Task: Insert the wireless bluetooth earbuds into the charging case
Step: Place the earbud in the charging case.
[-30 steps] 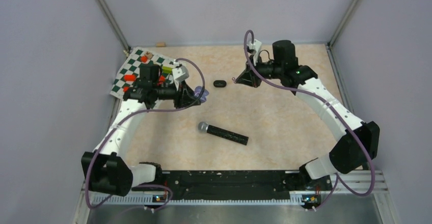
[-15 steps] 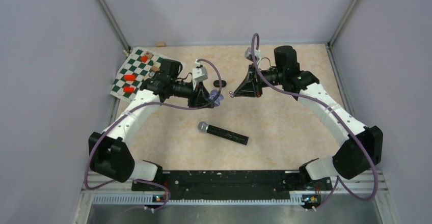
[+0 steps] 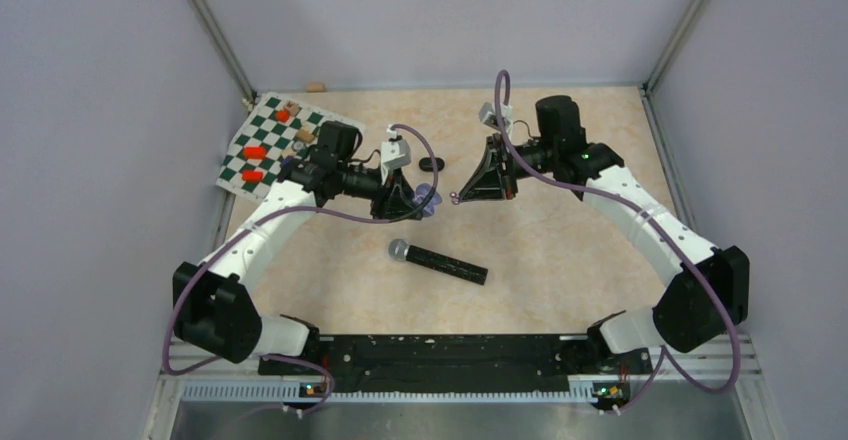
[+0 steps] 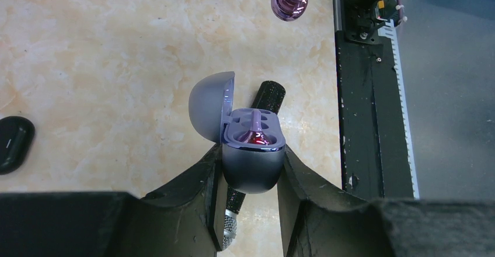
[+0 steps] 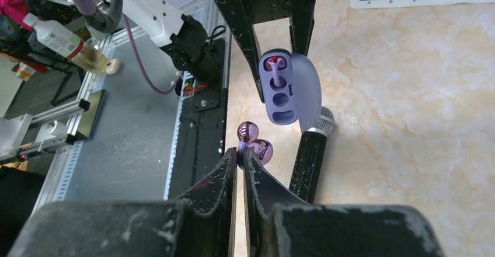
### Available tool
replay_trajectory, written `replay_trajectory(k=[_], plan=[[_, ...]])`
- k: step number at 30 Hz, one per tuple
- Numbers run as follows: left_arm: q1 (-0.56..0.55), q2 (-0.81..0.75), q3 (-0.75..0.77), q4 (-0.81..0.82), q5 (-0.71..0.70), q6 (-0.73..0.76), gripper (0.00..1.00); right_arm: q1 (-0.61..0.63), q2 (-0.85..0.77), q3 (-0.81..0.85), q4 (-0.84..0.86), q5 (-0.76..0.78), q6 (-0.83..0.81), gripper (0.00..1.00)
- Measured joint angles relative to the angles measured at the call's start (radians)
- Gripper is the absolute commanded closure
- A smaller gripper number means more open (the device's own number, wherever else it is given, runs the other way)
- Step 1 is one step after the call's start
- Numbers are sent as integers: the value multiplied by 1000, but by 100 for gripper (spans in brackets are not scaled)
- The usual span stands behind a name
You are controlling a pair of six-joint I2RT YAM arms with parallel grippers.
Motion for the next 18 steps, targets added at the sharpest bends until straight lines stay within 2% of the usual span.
replay_trajectory(k=[18], plan=[[-15,0,-19,2,1,19,100,86,34,-24,-11,54,-91,94]])
